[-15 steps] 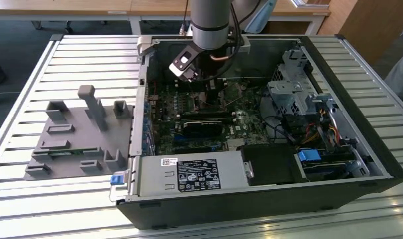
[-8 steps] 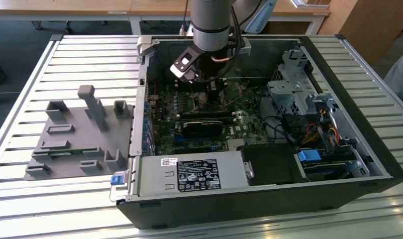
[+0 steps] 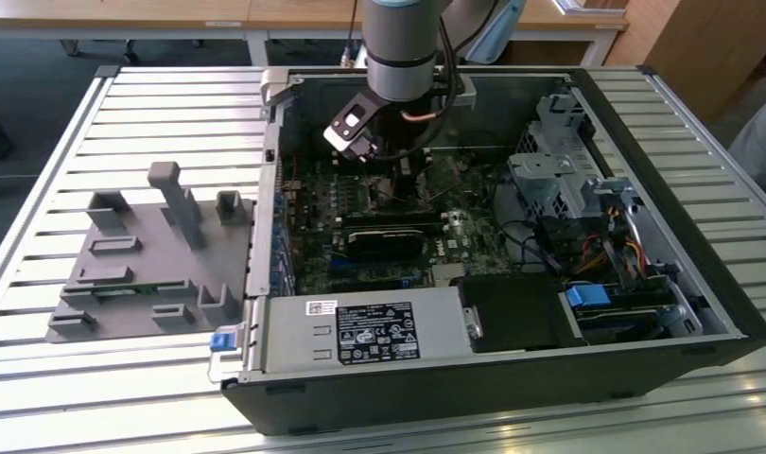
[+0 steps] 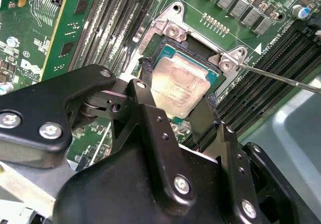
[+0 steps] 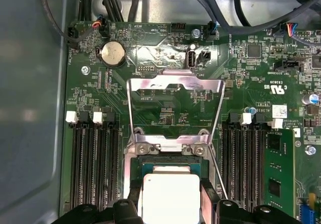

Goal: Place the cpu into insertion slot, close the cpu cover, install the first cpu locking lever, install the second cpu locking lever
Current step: 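Place the cpu into insertion slot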

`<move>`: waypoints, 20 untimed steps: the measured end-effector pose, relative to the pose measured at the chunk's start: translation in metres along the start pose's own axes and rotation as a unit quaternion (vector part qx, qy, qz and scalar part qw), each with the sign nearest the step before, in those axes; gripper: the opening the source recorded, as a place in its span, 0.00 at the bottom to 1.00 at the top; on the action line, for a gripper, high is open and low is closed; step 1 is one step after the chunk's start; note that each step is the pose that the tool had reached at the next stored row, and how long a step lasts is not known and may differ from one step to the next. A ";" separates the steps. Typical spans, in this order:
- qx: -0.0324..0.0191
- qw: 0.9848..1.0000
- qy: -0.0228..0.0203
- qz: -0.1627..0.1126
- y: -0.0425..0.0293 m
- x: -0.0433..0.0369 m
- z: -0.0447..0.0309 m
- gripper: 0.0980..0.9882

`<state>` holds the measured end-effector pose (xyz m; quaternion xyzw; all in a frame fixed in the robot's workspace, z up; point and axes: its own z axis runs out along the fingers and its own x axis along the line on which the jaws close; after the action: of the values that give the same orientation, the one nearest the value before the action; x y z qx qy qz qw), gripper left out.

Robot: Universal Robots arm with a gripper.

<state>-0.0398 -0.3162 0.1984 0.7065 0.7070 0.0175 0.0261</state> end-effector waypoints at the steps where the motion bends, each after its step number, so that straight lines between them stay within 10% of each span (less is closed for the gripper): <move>1: 0.000 1.000 0.000 0.000 0.0000 0.0000 0.0007 0.50; 20: 0.000 1.000 0.000 0.000 -0.0004 0.0001 0.0056 0.58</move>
<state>-0.0398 -0.3162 0.1928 0.7065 0.7070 0.0171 0.0264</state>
